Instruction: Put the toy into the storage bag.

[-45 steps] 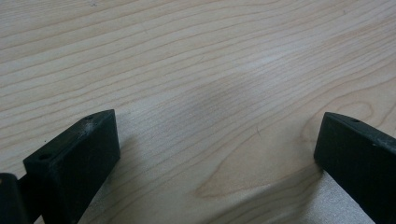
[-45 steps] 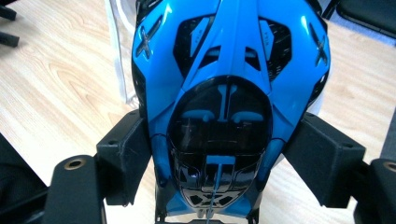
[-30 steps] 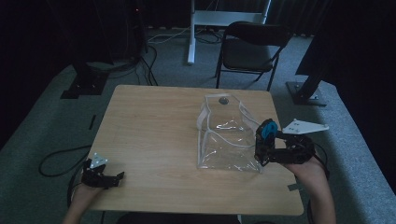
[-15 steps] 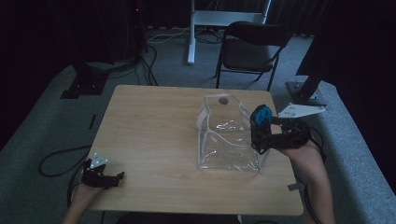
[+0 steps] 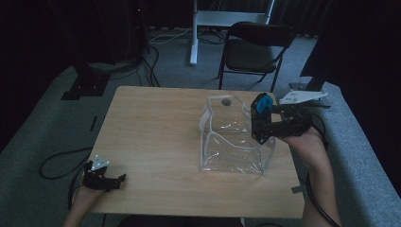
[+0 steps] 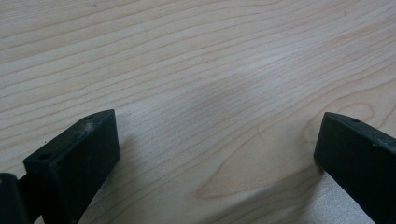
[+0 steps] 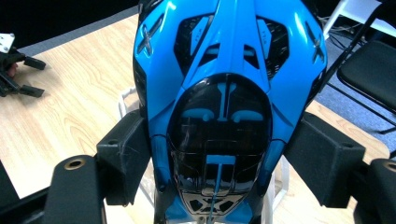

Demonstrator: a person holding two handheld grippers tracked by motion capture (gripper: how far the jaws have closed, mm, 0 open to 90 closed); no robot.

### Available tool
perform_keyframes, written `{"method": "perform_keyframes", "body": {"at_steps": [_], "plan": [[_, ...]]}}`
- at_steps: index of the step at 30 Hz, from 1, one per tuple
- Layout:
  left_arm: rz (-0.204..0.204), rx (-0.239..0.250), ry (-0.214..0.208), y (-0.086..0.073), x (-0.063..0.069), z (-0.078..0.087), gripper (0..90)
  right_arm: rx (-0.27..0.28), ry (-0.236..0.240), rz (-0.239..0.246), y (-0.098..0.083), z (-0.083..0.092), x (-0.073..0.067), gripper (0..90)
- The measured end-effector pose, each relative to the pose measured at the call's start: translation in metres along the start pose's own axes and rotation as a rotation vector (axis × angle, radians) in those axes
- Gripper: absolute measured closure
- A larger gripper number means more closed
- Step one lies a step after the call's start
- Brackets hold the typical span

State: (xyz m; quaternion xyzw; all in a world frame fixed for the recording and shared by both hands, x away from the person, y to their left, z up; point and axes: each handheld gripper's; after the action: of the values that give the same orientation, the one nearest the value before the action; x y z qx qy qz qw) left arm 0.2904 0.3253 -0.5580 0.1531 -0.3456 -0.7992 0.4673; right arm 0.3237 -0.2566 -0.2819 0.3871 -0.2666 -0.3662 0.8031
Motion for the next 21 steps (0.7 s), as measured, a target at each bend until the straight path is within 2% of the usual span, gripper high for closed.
{"method": "perform_keyframes", "body": {"at_steps": [2, 7, 8, 21], "plan": [[0.0, 0.0, 0.0, 0.0, 0.0, 0.0, 0.7, 0.002, 0.023, 0.0, 0.003, -0.003, 0.001, 25.1], [0.0, 0.0, 0.0, 0.0, 0.0, 0.0, 0.7, -0.024, 0.014, 0.012, 0.005, -0.013, 0.002, 25.1], [0.0, 0.0, 0.0, 0.0, 0.0, 0.0, 0.7, -0.039, 0.033, 0.007, 0.003, -0.022, 0.002, 25.1], [0.0, 0.0, 0.0, 0.0, 0.0, 0.0, 0.7, -0.108, 0.079, 0.036, -0.005, -0.047, -0.003, 25.1]]}}
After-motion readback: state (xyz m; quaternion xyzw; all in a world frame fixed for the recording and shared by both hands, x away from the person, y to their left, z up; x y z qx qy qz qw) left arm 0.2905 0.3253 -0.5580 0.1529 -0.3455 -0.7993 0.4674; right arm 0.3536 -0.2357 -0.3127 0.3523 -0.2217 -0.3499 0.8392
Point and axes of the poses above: each handheld gripper's, and its own axes: z roughly backward along the jaws, y roughly out of its top, x roughly to its right, and after that the axes turned 8 degrees about -y, right-handed
